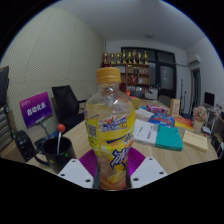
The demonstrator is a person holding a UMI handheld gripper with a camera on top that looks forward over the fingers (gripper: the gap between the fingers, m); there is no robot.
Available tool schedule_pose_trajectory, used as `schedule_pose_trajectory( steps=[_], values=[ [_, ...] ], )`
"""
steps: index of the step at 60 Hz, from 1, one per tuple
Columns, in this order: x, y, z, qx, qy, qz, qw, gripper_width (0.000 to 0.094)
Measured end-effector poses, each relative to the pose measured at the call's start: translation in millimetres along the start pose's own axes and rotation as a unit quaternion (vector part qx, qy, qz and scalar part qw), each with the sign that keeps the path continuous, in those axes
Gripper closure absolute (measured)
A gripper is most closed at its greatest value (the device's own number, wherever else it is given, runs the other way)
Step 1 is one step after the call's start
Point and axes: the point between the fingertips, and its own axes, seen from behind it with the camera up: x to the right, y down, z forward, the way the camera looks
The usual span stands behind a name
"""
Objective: Pour water
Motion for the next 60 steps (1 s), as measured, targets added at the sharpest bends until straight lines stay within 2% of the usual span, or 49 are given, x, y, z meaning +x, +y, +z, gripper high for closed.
schedule_pose_trajectory(
  steps=[2, 3, 4, 5, 8, 12, 20, 29, 35, 46, 60],
  values=[
    [14, -15, 7, -0.009, -0.004, -0.005, 1.0, 0.0551],
    [14, -24, 10, 0.006, -0.005, -0.003, 1.0, 0.0562],
    [-2, -11, 9, 0.011, -0.004, 0.001, 1.0, 0.0563],
    [16, -26, 12, 0.002, -0.006, 0.002, 1.0, 0.055],
    [0, -11, 14, -0.003, -0.005, 0.014, 1.0, 0.0546],
    [25, -20, 7, -0.009, -0.009, 0.025, 1.0, 0.0546],
    [24, -17, 5, -0.018, -0.001, 0.017, 1.0, 0.0443],
    [13, 5, -15, -0.085, -0.015, -0.001, 0.996, 0.0081],
    [18, 10, -43, -0.121, -0.001, -0.023, 0.992, 0.01],
    [-8, -20, -147, -0.149, 0.017, 0.016, 0.989, 0.0092],
    [-13, -84, -265, -0.138, 0.062, 0.033, 0.988, 0.0099]
  ],
)
